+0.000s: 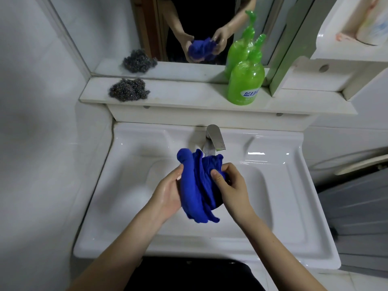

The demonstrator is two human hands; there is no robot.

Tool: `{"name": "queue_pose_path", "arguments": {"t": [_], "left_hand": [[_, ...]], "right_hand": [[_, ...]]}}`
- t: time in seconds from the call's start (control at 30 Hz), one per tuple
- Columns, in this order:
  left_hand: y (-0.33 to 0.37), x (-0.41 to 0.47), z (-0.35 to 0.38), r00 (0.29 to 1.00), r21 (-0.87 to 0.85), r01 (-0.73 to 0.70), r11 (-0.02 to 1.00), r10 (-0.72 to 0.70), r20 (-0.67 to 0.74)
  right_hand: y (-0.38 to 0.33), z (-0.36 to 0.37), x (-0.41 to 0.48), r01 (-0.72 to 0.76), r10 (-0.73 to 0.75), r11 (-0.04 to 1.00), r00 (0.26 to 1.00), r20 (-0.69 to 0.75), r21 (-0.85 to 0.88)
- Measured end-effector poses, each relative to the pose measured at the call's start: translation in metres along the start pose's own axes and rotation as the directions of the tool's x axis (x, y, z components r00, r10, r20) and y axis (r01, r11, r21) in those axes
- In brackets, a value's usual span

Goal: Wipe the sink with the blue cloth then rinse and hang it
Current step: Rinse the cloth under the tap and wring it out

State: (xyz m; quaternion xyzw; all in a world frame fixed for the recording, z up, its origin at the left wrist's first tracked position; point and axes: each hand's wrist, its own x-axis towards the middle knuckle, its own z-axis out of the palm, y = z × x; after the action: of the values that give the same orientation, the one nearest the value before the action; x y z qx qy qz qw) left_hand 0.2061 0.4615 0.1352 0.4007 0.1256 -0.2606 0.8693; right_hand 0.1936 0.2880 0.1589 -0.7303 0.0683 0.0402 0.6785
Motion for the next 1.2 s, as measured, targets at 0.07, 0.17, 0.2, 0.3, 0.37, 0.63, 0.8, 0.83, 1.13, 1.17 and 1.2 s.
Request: {"name": "queue_pose_path", "arguments": {"t": [0.07, 0.17, 0.2, 0.3, 0.37, 0.63, 0.8, 0.83, 1.13, 1.17, 1.2], "left_hand": [[-0.007, -0.003, -0.003, 1.0, 0.081, 0.01, 0.997, -0.009, -0.014], [-0.012, -0.004, 0.002, 0.993, 0.332, 0.008, 0.943, 0.033, -0.117], [-0.012, -0.003, 0.001, 0.986, 0.332, 0.005, 0.943, 0.052, -0.161], [-0.007, -0.003, -0.01, 0.967, 0.241, -0.065, 0.968, 0.121, -0.226], [-0.002, -0.004, -0.014, 0.96, 0.215, -0.131, 0.968, 0.179, -0.217], [-0.011, -0.006, -0.002, 0.96, 0.28, -0.156, 0.947, 0.212, -0.184], [-0.018, -0.003, 0.019, 0.953, 0.402, -0.119, 0.908, 0.217, -0.209], [-0.021, -0.002, 0.023, 0.947, 0.43, -0.116, 0.896, 0.23, -0.224], [-0.035, 0.008, 0.015, 0.842, 0.725, -0.158, 0.67, 0.475, -0.255], [-0.035, 0.008, 0.012, 0.842, 0.729, -0.129, 0.672, 0.463, -0.278], [-0.034, 0.009, 0.008, 0.846, 0.705, -0.094, 0.703, 0.43, -0.316]], "right_hand": [[0.002, 0.001, -0.001, 0.011, -0.011, 1.0, 1.0, -0.02, -0.012], [0.004, 0.0, -0.001, 0.008, -0.008, 1.0, 1.0, -0.007, -0.023], [0.004, -0.001, -0.001, 0.01, -0.01, 1.0, 1.0, -0.01, -0.017], [0.003, -0.009, 0.001, -0.006, 0.009, 0.999, 0.998, -0.067, 0.038], [0.004, -0.014, 0.002, -0.071, 0.08, 0.992, 0.993, -0.082, 0.105], [0.01, -0.002, -0.007, -0.16, 0.154, 0.972, 0.987, 0.047, 0.174], [0.003, 0.005, -0.007, -0.109, 0.089, 0.963, 0.992, 0.093, 0.247], [0.003, 0.007, -0.008, -0.114, 0.087, 0.96, 0.99, 0.112, 0.256], [0.008, 0.013, -0.014, -0.011, 0.006, 0.987, 1.0, 0.029, 0.161], [0.009, 0.013, -0.014, 0.002, -0.002, 0.991, 1.0, -0.001, 0.135], [0.009, 0.012, -0.013, 0.014, -0.011, 0.994, 1.0, -0.028, 0.112]]}}
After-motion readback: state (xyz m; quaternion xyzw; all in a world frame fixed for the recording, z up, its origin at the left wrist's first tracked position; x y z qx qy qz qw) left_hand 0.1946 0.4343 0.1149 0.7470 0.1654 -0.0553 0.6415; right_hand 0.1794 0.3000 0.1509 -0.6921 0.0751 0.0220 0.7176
